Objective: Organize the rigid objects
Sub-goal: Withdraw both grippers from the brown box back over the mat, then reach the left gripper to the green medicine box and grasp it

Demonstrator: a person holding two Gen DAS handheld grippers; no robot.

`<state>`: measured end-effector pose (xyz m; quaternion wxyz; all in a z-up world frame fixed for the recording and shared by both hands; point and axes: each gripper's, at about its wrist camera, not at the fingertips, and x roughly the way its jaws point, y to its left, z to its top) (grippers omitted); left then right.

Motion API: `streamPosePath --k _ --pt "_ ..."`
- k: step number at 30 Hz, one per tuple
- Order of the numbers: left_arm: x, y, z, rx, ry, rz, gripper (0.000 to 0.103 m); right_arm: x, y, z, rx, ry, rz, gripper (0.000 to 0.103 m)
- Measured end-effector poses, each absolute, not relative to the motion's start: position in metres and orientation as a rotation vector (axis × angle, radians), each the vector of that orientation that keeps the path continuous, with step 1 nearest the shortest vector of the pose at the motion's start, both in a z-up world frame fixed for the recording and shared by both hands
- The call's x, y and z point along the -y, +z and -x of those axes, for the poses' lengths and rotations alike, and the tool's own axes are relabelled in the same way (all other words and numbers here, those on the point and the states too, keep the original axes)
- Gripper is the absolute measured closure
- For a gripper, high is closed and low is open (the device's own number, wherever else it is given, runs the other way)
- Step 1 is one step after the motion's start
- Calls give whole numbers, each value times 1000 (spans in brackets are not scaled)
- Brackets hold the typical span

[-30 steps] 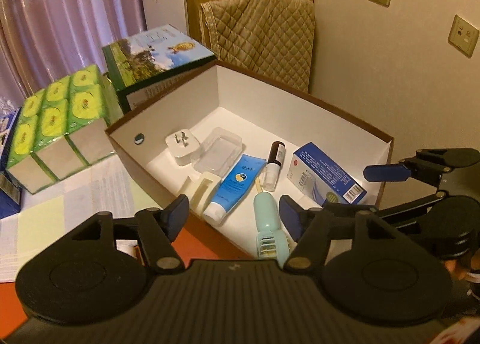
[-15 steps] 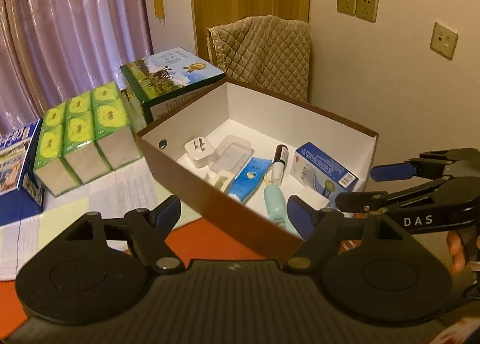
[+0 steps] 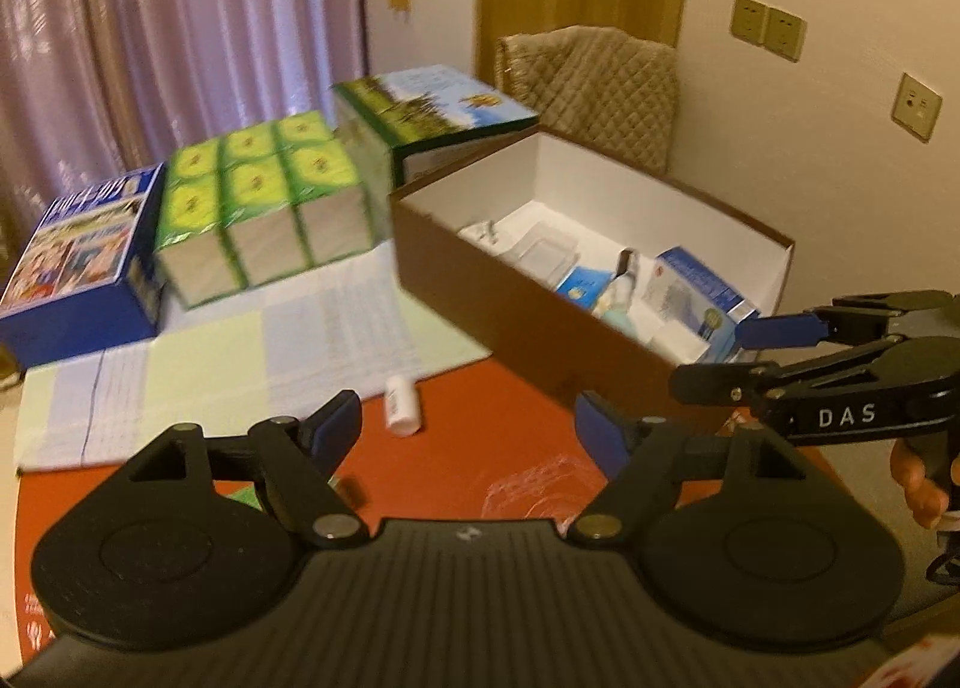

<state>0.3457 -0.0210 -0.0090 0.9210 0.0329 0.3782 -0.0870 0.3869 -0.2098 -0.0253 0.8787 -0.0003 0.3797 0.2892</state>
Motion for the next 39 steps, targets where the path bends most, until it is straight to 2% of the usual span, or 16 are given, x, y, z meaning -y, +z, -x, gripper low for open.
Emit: streamPosePath --k 18,39 --pt "-55 -50 -296 -875 -61 -21 28 138 -66 -353 -904 688 73 33" --pt "-88 -69 -294 -919 5 -1 28 96 -95 -352 -968 726 140 33"
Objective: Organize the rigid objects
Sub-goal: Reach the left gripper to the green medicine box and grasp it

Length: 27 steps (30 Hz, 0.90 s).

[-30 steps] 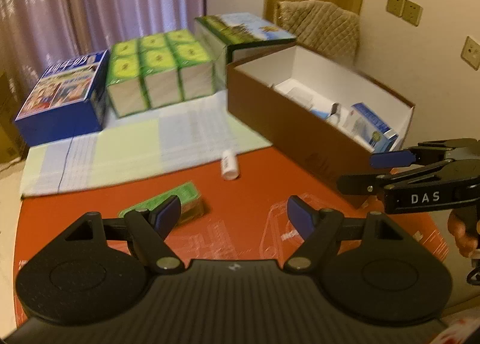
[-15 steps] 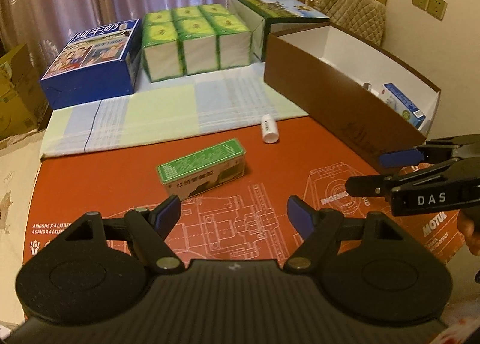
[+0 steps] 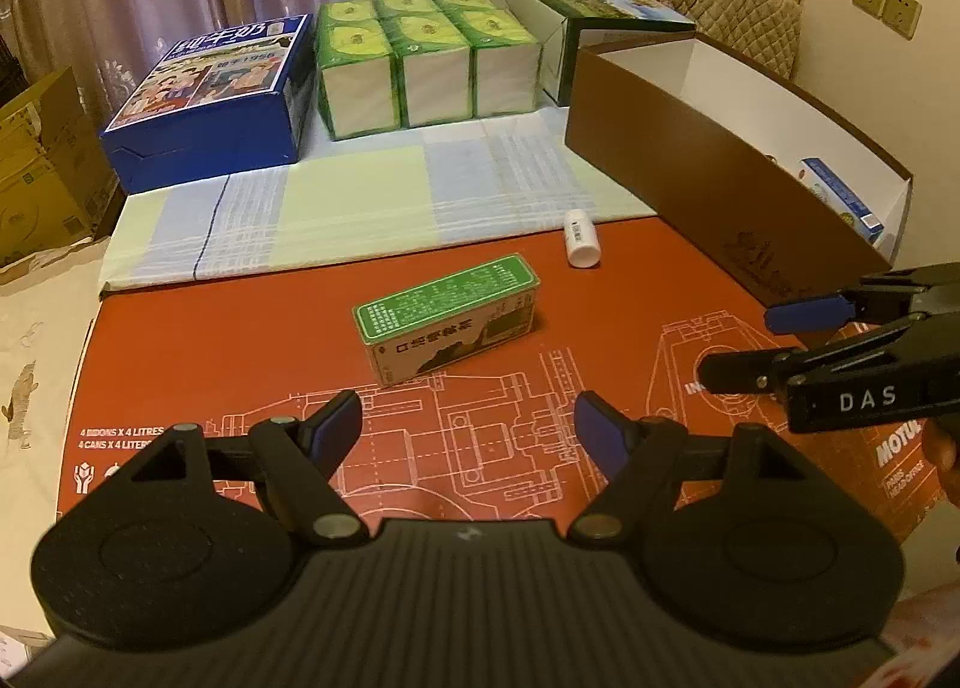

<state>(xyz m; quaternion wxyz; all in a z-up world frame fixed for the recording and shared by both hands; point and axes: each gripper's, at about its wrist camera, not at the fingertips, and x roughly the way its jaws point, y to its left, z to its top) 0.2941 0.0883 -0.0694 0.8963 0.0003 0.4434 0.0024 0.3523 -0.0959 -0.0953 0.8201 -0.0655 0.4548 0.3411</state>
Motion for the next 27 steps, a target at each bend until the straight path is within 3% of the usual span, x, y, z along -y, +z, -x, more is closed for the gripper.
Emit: streamPosePath --k 27 --pt "-113 -105 -355 -897 -91 -211 29 104 -113 -388 -1021 615 115 33"
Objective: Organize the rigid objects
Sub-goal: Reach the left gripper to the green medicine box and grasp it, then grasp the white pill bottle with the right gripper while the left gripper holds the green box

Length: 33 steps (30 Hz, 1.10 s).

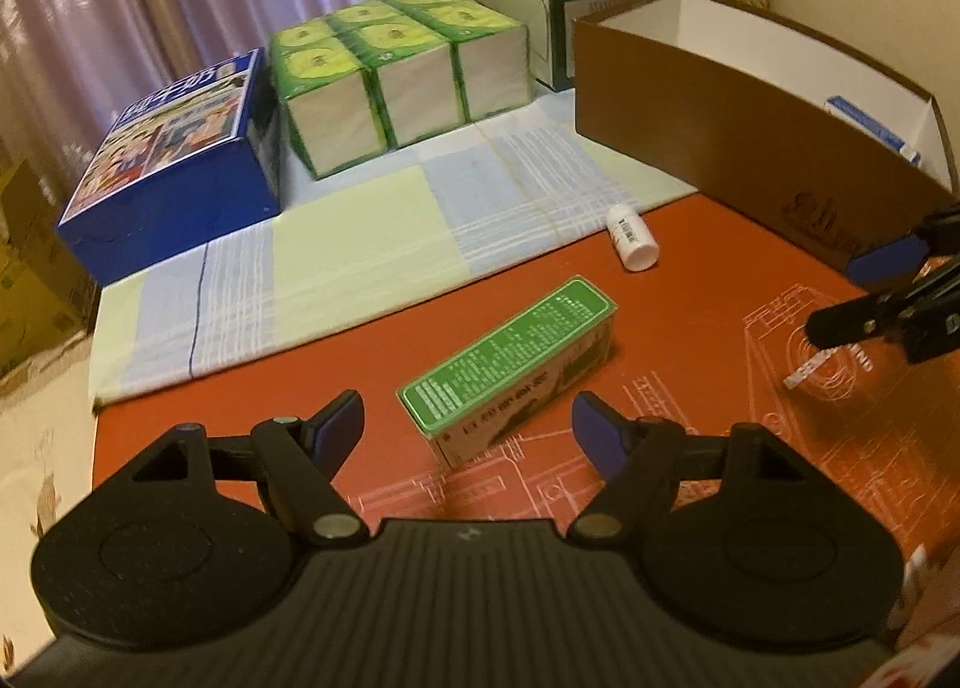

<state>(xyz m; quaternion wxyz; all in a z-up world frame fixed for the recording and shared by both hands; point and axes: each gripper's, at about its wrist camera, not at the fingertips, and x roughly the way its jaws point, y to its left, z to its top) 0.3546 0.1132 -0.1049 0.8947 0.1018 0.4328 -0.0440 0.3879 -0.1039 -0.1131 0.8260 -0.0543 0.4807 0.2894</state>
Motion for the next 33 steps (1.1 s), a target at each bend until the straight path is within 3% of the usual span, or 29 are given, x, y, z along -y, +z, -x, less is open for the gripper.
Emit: streamPosePath --k 10,19,24,33 --pt "-114 -130 -384 -907 -224 -358 30 107 -121 -401 -1053 558 102 33" --pt "-111 -144 -397 -975 -300 -389 53 108 -123 -406 -1068 534 96 33" --pt "-114 -140 -390 -986 -297 -341 73 108 -125 -407 -1073 529 92 33" --pt "-126 -132 -364 -1046 -176 -154 77 101 -129 -408 -1078 555 98 33"
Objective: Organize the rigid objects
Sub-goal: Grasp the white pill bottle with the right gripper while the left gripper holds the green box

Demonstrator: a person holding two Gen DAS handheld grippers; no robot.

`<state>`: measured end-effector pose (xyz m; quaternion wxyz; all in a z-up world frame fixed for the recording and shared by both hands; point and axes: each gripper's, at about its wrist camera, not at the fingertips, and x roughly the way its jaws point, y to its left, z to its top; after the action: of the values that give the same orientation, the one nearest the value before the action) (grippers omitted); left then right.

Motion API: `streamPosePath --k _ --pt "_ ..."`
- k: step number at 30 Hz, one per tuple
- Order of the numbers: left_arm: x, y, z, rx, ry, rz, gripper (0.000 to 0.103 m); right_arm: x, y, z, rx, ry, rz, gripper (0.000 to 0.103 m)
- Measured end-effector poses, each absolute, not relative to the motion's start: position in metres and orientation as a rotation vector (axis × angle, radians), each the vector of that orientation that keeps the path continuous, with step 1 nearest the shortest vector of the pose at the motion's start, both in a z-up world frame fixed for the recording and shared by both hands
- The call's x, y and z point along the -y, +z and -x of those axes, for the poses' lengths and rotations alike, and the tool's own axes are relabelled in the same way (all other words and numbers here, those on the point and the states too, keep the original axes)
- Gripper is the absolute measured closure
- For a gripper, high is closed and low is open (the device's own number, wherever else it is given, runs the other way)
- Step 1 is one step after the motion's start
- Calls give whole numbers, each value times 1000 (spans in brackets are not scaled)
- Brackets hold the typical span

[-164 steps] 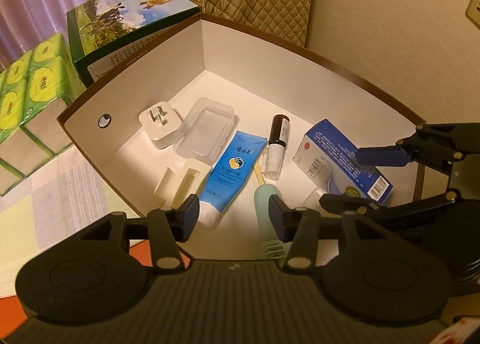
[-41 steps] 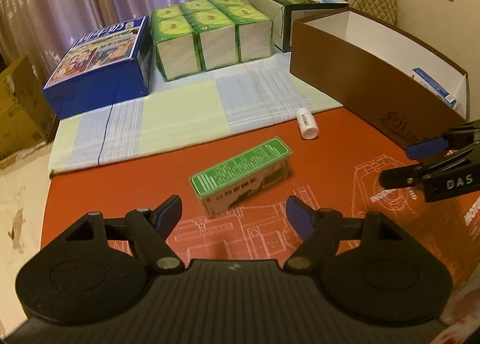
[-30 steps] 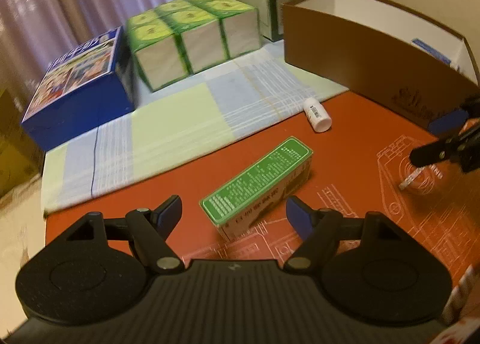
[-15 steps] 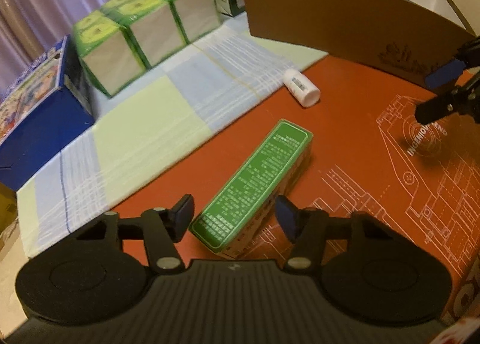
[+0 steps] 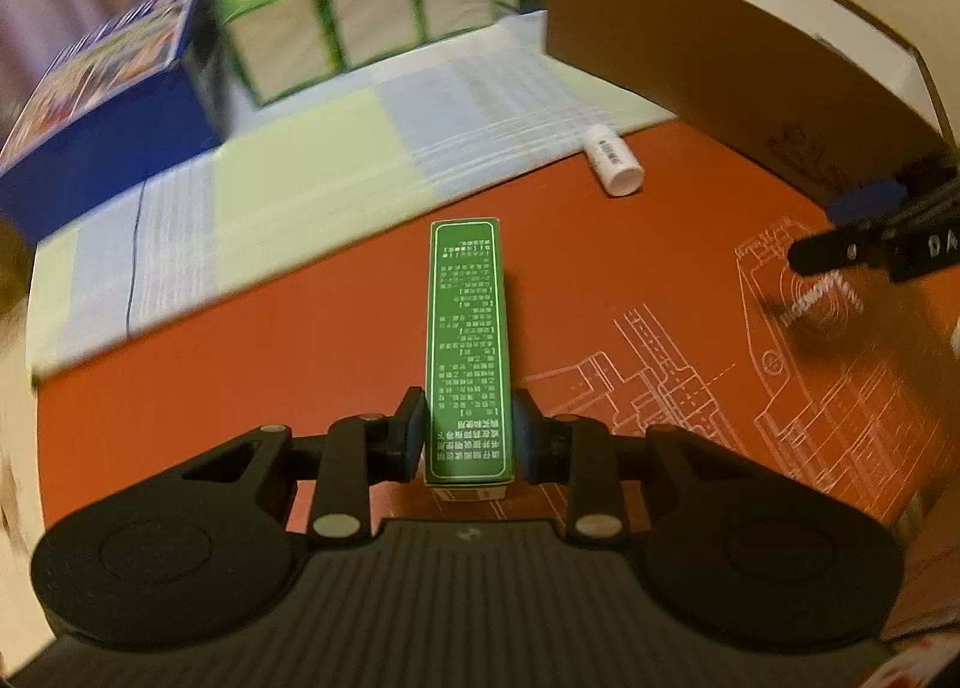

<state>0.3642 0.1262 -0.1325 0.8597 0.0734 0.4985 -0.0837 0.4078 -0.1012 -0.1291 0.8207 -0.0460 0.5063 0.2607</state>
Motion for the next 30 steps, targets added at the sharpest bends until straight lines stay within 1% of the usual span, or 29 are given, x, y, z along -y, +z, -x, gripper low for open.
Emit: streamPosePath --k 5,7,8,9,13,17,19,30 --pt "-124 -130 -362 -1056 -145 -119 75 99 -131 -407 -1081 566 108 33" --pt "-123 -128 -366 -1053 -143 -110 70 98 -131 -407 -1080 570 112 33" --pt "-123 -127 -368 -1051 -140 -107 65 97 -131 -407 -1079 571 113 33" --pt "-123 -127 -371 -1052 -135 -104 64 97 -131 -407 -1078 572 112 33" --pt "-118 -132 -385 -1063 -124 -112 64 97 -130 -406 -1070 567 112 33" --pt "-115 -138 -395 -1075 -111 -105 67 98 -128 -407 -1058 562 106 33" --pt "-114 -139 -397 -1074 -96 -104 77 96 -127 -408 -1051 564 106 33" --pt "-138 -131 -397 -1042 44 -20 77 69 -130 -429 -999 602 116 34"
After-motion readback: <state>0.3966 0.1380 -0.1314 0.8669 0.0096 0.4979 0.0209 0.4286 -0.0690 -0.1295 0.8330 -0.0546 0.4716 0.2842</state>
